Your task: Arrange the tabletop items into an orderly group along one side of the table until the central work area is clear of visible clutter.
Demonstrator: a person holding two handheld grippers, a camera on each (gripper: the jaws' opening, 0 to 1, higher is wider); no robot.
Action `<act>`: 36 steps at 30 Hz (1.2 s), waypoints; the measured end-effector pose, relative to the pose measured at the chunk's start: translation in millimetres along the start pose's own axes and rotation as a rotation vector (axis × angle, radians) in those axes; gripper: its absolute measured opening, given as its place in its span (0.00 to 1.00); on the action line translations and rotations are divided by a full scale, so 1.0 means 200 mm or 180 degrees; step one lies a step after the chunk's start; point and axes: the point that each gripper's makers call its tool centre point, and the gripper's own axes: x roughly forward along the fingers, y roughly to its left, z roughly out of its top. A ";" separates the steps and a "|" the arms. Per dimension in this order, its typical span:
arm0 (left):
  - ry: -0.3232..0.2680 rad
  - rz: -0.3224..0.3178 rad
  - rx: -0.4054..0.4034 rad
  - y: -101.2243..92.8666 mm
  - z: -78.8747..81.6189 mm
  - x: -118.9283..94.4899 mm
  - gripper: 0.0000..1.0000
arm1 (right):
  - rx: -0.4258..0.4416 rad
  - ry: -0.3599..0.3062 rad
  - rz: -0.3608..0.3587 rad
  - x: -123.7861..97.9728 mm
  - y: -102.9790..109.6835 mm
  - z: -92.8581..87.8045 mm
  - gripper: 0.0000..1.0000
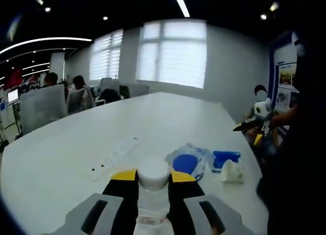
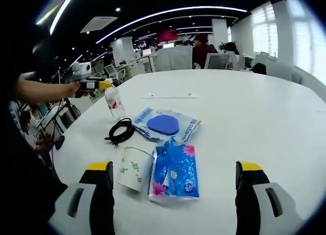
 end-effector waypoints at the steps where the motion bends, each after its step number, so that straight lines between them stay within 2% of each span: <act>1: 0.0025 -0.0055 0.0017 -0.01 0.00 0.00 0.18 | 0.0000 0.0001 0.0001 0.00 0.00 0.00 0.96; 10: 0.0155 -0.0320 0.0185 -0.03 -0.03 -0.04 0.19 | -0.0066 0.0010 0.0044 0.02 0.03 0.03 0.96; 19: 0.0193 -0.0395 0.0195 -0.04 -0.03 -0.04 0.21 | -0.0097 0.0016 0.0063 0.03 0.04 0.04 0.96; 21: 0.0226 -0.0392 0.0112 -0.04 -0.04 -0.03 0.22 | -0.0089 0.0008 0.0063 0.03 0.04 0.04 0.96; 25: 0.0222 -0.0233 -0.0025 -0.03 -0.03 -0.05 0.25 | -0.0087 -0.0011 0.0075 0.03 0.05 0.05 0.96; 27: 0.0068 0.0041 -0.0122 0.01 0.00 -0.05 0.31 | -0.0092 -0.0016 0.0087 0.04 0.05 0.05 0.96; 30: -0.0013 0.0337 -0.0134 0.03 0.02 -0.07 0.35 | -0.0078 -0.0026 0.0112 0.04 0.06 0.05 0.96; 31: -0.0093 0.0406 -0.0120 0.03 0.03 -0.07 0.35 | -0.0083 -0.0030 0.0115 0.05 0.06 0.05 0.96; 34: -0.0166 0.0545 -0.0169 0.00 0.04 -0.07 0.34 | -0.0072 -0.0035 0.0138 0.05 0.07 0.05 0.96; 36: -0.0195 0.0793 -0.0206 0.02 0.04 -0.07 0.34 | -0.0069 -0.0038 0.0154 0.05 0.07 0.04 0.96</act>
